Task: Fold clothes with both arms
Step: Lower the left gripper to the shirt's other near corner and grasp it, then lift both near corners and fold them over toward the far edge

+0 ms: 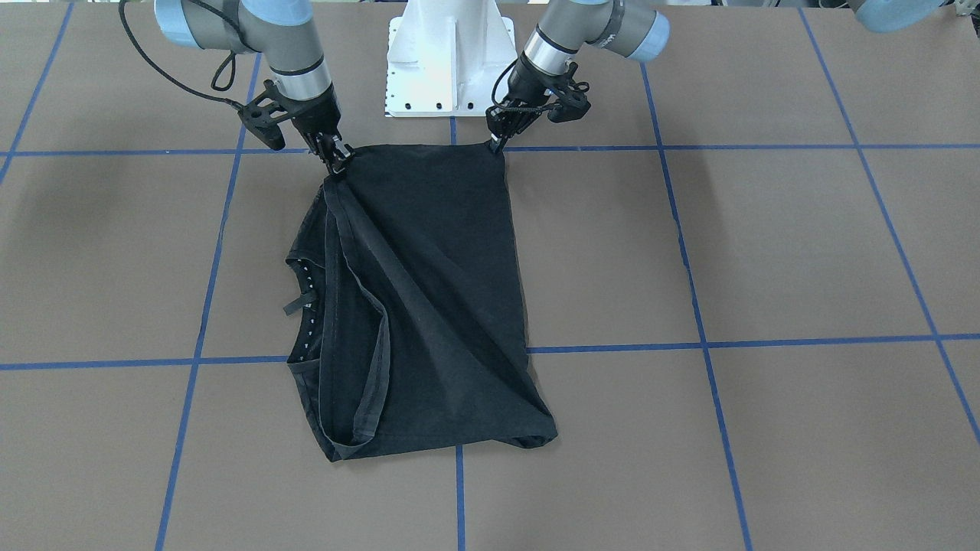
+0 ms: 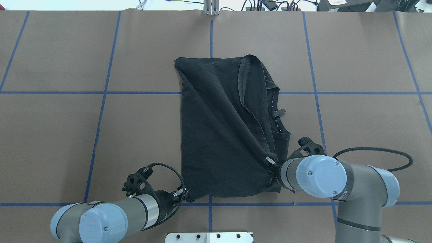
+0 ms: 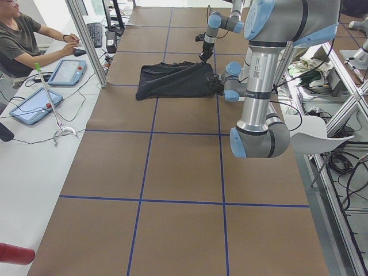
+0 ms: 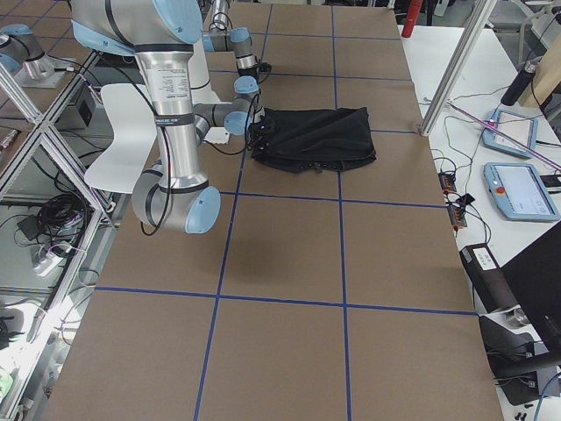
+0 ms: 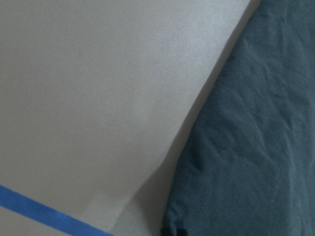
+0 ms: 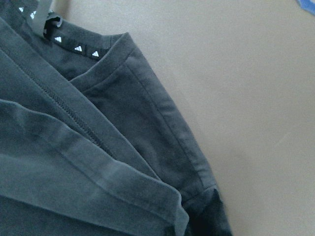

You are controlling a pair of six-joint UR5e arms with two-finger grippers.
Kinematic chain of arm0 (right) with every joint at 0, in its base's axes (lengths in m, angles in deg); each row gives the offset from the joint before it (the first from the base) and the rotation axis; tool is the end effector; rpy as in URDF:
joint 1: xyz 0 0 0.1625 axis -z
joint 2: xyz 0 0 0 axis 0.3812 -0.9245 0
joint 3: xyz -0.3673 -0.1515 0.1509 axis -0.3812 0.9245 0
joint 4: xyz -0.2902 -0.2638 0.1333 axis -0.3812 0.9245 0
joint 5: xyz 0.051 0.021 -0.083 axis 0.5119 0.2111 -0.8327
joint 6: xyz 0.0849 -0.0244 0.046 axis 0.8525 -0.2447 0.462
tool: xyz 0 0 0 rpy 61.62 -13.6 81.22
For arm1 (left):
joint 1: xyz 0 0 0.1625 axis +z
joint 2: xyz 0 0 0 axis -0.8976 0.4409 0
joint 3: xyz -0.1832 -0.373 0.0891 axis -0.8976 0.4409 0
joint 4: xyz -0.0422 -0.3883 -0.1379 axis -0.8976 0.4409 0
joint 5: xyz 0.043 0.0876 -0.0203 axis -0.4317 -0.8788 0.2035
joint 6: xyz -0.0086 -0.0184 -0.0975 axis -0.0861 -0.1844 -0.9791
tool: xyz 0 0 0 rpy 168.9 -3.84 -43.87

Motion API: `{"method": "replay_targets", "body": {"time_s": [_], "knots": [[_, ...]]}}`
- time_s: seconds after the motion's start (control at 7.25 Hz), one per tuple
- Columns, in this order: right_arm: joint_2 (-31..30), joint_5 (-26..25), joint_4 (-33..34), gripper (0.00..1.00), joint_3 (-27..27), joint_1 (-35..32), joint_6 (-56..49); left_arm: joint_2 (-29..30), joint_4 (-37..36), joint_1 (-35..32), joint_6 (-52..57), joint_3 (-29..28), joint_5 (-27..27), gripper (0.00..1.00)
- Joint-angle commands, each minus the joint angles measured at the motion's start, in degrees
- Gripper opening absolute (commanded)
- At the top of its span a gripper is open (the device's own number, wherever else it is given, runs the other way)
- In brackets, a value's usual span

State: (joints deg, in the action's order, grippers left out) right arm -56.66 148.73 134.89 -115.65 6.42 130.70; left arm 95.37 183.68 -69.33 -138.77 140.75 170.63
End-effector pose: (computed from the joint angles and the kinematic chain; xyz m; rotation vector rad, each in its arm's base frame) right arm -0.4808 -0.2725 0.3231 -0.1853 -0.8402 0.8361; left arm 0.5547 -0.2031 0.2766 -0.1394 1.2714 -0.6442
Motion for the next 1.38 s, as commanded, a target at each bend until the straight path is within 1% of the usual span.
{"method": "replay_targets", "body": {"time_s": [0.0, 0.14, 0.28, 0.41, 0.55, 0.69, 0.83, 0.96, 1.1, 1.24], "knots": [[-0.3, -0.1, 0.2, 0.00, -1.8, -0.2, 0.0, -1.3, -0.1, -0.3, 0.0, 5.7, 0.0, 0.00], [-2.4, 1.0, 0.3, 0.00, -4.9, -0.7, 0.0, -1.9, -0.1, -0.7, 0.0, 9.6, 0.0, 0.00], [-3.8, 3.4, 0.3, 0.00, -6.5, -2.7, 0.0, -1.8, -0.1, -2.2, 0.0, 11.6, 0.0, 0.00], [-3.8, 5.9, 0.3, 0.00, -6.6, -4.7, -0.2, -1.2, -0.1, -4.7, 0.0, 12.8, 0.1, 0.00], [-3.8, 7.4, 0.3, 0.00, -6.5, -6.0, -2.3, -0.8, -0.1, -8.3, 0.1, 12.9, 0.8, 0.00], [-3.4, 8.5, 0.4, 0.00, -6.3, -7.7, -4.0, -0.5, -0.8, -12.8, 0.3, 12.5, 4.1, 0.00], [-2.8, 11.2, 0.4, 0.00, -5.7, -10.6, -7.2, 1.9, -2.7, -17.1, 0.5, 11.8, 6.7, 0.00], [-0.7, 15.0, 0.4, 0.00, -3.4, -14.5, -10.2, 5.7, -4.6, -19.3, 0.6, 9.2, 6.9, 0.00], [3.3, 20.0, 0.5, 0.00, 1.0, -18.7, -11.2, 8.5, -4.7, -20.4, 0.6, 5.9, 6.9, 0.00], [6.4, 23.3, 0.5, 0.00, 4.9, -22.1, -12.8, 10.9, -4.9, -22.3, 0.6, 3.6, 6.9, 0.00]]}}
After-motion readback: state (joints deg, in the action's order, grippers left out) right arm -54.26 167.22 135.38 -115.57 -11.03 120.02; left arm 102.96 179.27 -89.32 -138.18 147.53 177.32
